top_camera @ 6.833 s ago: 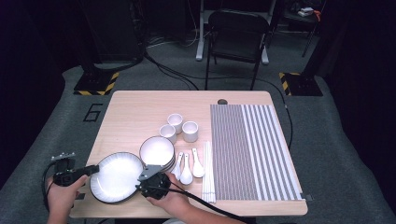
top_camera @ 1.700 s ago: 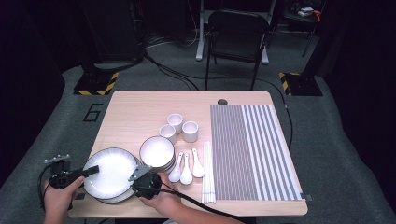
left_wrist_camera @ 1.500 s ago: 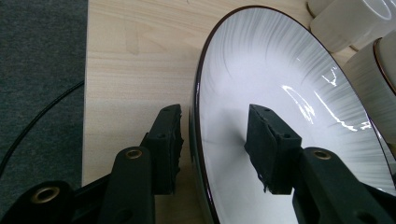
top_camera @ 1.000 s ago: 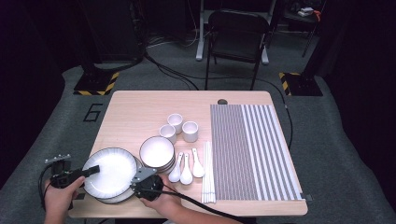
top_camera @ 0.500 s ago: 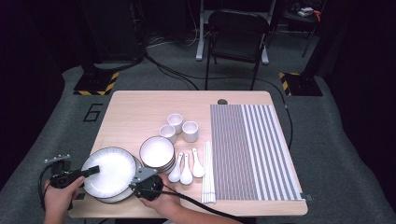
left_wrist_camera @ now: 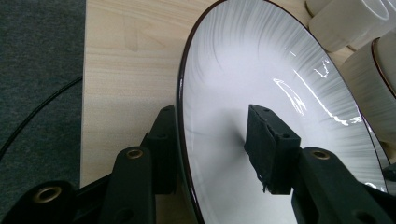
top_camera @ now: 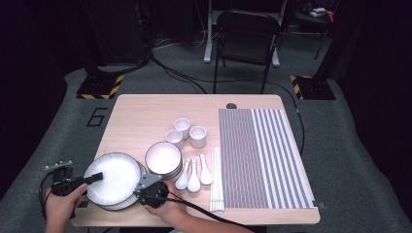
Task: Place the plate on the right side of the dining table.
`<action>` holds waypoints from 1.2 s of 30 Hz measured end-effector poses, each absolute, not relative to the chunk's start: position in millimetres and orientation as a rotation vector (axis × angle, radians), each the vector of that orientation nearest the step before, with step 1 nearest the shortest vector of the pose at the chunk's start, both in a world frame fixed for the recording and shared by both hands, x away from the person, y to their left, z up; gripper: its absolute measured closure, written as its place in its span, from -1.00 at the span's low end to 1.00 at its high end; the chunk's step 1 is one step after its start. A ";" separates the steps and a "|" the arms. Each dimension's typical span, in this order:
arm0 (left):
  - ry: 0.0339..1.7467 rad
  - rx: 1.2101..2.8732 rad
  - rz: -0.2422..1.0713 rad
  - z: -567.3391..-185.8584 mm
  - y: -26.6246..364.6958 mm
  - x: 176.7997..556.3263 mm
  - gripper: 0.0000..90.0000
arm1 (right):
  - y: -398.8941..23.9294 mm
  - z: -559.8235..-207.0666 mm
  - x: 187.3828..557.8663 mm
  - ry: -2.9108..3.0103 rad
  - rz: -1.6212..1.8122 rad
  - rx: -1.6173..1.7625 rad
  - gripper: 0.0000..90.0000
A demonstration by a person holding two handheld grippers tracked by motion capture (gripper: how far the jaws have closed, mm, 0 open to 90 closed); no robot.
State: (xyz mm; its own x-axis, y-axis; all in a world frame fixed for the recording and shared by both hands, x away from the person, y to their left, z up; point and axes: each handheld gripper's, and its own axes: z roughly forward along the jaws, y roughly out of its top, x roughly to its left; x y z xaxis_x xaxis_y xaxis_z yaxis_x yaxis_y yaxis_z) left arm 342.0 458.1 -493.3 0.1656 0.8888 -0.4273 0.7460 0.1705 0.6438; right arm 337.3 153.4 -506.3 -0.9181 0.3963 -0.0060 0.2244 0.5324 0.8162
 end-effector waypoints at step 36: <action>1.604 1.635 0.134 -471.6 462.0 337.3 0.45 | 160.3 -511.9 338.4 2.575 1.333 0.544 0.66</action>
State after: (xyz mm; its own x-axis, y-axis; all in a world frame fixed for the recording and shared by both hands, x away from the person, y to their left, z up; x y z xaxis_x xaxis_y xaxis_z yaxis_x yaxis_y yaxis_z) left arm 337.3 462.0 -471.6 0.1817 0.8719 -0.4548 0.7842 0.1506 0.6020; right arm 338.4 160.3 -511.9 -0.9144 0.4049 -0.0011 0.2329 0.5281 0.8166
